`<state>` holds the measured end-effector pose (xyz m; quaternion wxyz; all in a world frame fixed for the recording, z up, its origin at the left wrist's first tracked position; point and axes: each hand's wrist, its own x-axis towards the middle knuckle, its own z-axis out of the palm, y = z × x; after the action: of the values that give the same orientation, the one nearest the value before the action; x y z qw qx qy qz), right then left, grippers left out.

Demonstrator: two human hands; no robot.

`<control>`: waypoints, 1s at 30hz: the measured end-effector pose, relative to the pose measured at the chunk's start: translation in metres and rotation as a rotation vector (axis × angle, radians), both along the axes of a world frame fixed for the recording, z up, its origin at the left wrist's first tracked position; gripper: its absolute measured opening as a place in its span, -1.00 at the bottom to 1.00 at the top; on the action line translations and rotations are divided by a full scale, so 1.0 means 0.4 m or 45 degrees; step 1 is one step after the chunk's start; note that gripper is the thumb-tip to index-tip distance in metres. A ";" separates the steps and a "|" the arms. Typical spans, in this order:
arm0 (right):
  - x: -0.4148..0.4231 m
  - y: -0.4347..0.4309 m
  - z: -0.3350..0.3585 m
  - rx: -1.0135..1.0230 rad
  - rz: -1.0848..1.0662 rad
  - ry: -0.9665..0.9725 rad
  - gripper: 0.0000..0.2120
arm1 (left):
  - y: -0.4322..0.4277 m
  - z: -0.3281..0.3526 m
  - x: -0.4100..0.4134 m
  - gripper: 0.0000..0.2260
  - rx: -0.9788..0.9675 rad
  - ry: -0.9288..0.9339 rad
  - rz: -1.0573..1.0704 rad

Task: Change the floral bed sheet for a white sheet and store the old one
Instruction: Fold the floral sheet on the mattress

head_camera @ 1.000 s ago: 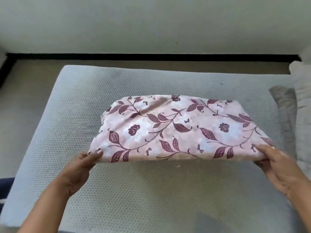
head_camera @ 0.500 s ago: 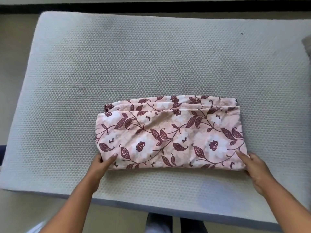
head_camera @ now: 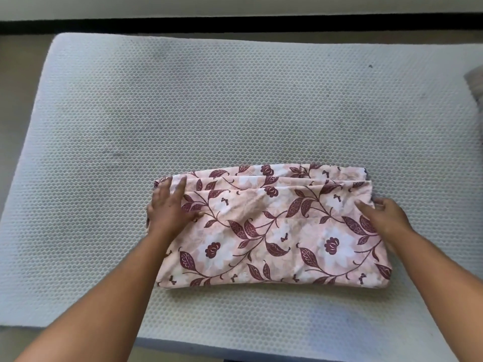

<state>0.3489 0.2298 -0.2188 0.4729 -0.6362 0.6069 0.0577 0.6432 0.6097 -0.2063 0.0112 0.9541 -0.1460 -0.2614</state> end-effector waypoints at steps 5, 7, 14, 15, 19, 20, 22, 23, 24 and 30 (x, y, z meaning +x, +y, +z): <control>0.039 -0.043 -0.043 -0.161 0.037 0.033 -0.67 | -0.011 -0.026 0.062 -0.66 -0.028 -0.032 -0.214; 0.045 -0.048 -0.044 -0.231 0.057 0.068 -0.73 | -0.007 -0.029 0.070 -0.85 -0.122 -0.064 -0.195; 0.051 -0.069 -0.051 -0.361 0.061 0.098 -0.62 | -0.014 -0.027 0.102 -0.90 -0.183 -0.043 -0.079; 0.057 -0.069 -0.048 -0.368 0.070 0.113 -0.64 | -0.014 -0.032 0.109 -0.93 -0.175 -0.046 -0.088; 0.087 -0.073 -0.049 -0.430 0.081 0.177 -0.63 | -0.026 -0.037 0.128 -0.92 -0.201 -0.039 -0.089; 0.098 -0.072 -0.042 -0.463 0.084 0.188 -0.63 | -0.035 -0.028 0.132 -0.89 -0.234 -0.067 -0.076; 0.127 -0.075 -0.019 -0.540 0.067 0.185 -0.62 | -0.050 -0.010 0.148 -0.84 -0.281 -0.176 -0.053; 0.144 -0.082 -0.009 -0.569 0.074 0.174 -0.62 | -0.055 -0.007 0.162 -0.82 -0.285 -0.230 -0.067; 0.159 -0.091 -0.006 -0.583 0.091 0.173 -0.62 | -0.058 -0.009 0.176 -0.83 -0.283 -0.263 -0.081; 0.214 -0.088 -0.036 -0.774 0.075 0.295 -0.67 | -0.103 -0.059 0.178 -0.77 -0.073 -0.351 0.053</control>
<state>0.4344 0.1947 -0.2330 0.1871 -0.7548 0.6274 -0.0405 0.7143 0.5686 -0.2299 0.0239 0.9831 -0.1336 -0.1232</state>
